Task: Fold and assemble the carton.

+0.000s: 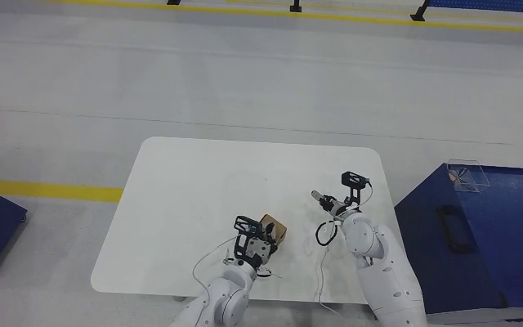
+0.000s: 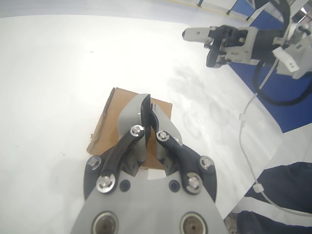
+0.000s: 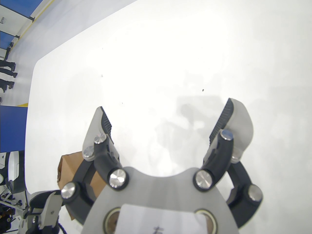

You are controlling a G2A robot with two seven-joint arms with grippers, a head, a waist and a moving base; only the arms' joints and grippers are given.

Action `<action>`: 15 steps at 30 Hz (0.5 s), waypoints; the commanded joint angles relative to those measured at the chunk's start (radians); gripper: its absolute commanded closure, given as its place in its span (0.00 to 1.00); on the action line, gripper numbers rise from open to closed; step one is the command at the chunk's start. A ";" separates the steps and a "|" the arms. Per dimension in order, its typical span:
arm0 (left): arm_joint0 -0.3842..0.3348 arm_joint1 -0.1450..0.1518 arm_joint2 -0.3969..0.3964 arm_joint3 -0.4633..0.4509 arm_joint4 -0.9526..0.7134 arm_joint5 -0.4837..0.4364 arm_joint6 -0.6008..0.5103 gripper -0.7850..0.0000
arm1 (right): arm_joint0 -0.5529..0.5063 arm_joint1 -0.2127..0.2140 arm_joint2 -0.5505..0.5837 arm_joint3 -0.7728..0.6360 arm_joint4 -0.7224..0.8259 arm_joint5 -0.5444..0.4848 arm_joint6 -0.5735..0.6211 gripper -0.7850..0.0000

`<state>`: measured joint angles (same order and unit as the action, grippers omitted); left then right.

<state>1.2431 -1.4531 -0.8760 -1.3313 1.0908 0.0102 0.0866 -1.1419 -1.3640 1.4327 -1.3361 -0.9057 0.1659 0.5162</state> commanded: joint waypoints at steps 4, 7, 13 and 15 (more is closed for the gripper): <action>-0.004 0.000 -0.003 0.028 0.031 0.024 -0.041 1.00 | 0.000 0.000 0.000 0.000 0.000 0.000 0.000 0.00; -0.013 -0.008 0.001 0.029 0.039 0.061 -0.015 1.00 | 0.000 0.000 0.000 0.000 0.000 0.000 0.000 0.00; 0.106 0.003 -0.059 -0.112 0.006 0.039 0.280 1.00 | 0.000 0.000 0.000 0.000 0.000 0.000 0.000 0.00; 0.166 0.007 -0.093 -0.160 -0.004 0.058 0.395 1.00 | 0.000 0.000 0.000 0.000 0.000 0.000 0.000 0.00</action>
<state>1.3707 -1.4479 -0.9488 -1.4640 1.0949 0.0517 0.3934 -1.1419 -1.3640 1.4327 -1.3361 -0.9057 0.1659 0.5162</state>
